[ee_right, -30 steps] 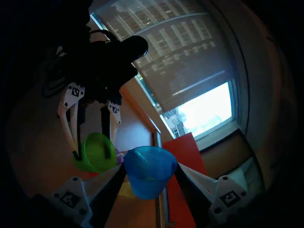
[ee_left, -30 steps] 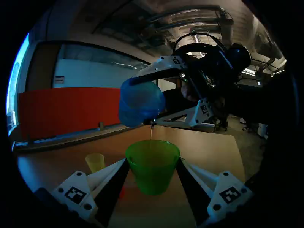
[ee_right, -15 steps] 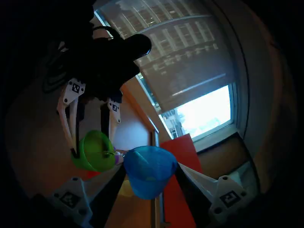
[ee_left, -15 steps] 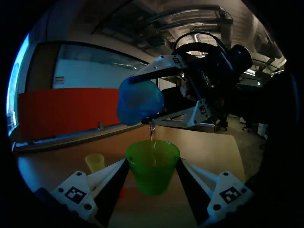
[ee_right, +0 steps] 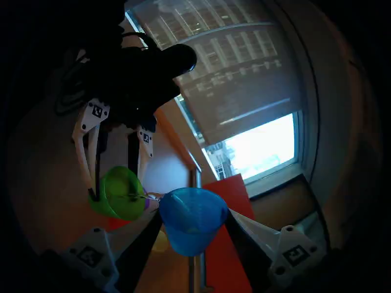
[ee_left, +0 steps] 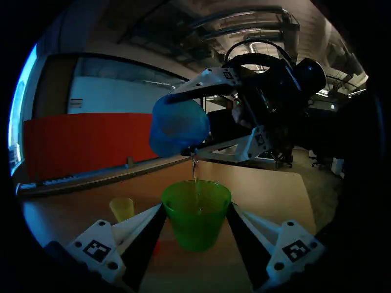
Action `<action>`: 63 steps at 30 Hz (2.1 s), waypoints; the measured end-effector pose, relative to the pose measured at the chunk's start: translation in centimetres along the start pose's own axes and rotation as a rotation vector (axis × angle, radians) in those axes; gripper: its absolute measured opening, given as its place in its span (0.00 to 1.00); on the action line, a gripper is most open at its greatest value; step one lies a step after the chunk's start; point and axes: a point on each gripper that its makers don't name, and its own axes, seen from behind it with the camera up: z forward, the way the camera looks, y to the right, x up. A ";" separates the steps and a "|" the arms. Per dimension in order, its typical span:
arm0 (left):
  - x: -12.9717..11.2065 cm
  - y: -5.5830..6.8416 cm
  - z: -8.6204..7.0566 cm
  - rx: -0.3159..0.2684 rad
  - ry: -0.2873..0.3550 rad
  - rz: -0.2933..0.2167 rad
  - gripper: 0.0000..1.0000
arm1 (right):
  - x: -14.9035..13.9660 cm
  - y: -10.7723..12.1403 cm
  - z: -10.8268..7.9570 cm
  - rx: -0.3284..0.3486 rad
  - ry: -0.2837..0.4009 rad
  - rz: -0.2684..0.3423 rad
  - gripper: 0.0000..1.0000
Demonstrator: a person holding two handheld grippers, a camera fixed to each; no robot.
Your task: Pour water
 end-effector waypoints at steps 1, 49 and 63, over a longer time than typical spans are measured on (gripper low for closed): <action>0.0 0.0 0.0 0.000 0.000 0.000 0.85 | 0.0 0.0 0.0 -0.001 0.000 -0.002 0.91; -0.2 0.3 0.1 0.000 0.000 0.005 0.85 | 0.8 0.1 -0.2 -0.018 -0.004 -0.129 0.91; 0.0 0.5 0.1 -0.001 0.002 0.008 0.85 | 1.9 0.0 -0.5 -0.026 -0.001 -0.165 0.91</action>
